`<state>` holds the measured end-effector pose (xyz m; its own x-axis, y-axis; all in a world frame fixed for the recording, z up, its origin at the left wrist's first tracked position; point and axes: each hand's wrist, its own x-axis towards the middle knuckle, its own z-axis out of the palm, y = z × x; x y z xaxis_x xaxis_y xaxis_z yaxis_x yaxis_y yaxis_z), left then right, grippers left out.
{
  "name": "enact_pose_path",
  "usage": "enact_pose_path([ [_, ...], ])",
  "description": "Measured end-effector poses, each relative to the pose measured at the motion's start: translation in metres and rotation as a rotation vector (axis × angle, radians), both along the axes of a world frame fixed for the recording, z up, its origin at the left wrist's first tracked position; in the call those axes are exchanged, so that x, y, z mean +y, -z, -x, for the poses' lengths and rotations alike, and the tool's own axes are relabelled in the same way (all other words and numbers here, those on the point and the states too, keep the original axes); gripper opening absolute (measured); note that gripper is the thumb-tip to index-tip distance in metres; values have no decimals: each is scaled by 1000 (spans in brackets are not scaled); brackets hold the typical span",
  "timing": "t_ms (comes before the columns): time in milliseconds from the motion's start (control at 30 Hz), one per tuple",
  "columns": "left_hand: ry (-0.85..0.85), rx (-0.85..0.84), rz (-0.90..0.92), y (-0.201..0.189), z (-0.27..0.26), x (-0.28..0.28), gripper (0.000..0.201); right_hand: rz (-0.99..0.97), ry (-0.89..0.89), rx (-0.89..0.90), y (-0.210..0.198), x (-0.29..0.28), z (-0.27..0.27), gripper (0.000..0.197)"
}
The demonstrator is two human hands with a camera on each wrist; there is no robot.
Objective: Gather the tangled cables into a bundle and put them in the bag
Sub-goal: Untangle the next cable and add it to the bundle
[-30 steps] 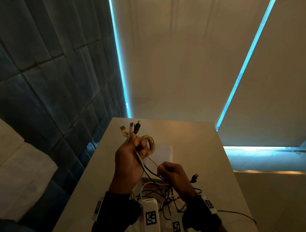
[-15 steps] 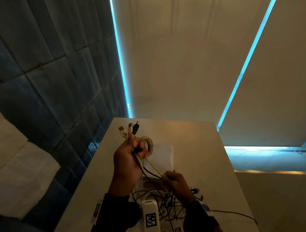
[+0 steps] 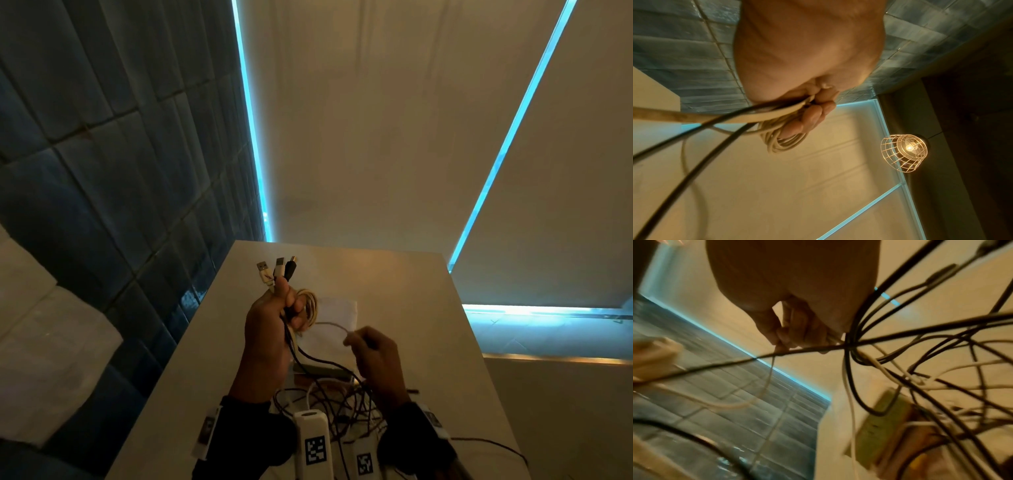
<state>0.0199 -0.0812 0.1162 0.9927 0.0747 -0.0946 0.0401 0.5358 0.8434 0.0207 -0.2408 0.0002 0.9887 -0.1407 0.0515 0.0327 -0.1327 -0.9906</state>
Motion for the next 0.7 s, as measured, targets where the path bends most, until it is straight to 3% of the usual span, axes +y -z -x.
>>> enact_pose_path([
  [133,-41,77,-97,7,-1,-3,42,-177,-112,-182,-57,15,7,19],
  [267,-38,158,-105,10,0,-5,43,-216,-249,-248,-79,27,16,20],
  [333,-18,170,-107,10,1,-4,44,-227,-305,-234,-80,31,19,20],
  [467,78,138,91,9,0,0,43,-177,-369,-172,-77,30,20,16],
  [600,59,66,238,5,-1,2,43,-135,-405,-78,-63,25,18,22],
  [700,51,33,248,3,-1,3,43,-129,-389,1,-52,21,17,22],
])
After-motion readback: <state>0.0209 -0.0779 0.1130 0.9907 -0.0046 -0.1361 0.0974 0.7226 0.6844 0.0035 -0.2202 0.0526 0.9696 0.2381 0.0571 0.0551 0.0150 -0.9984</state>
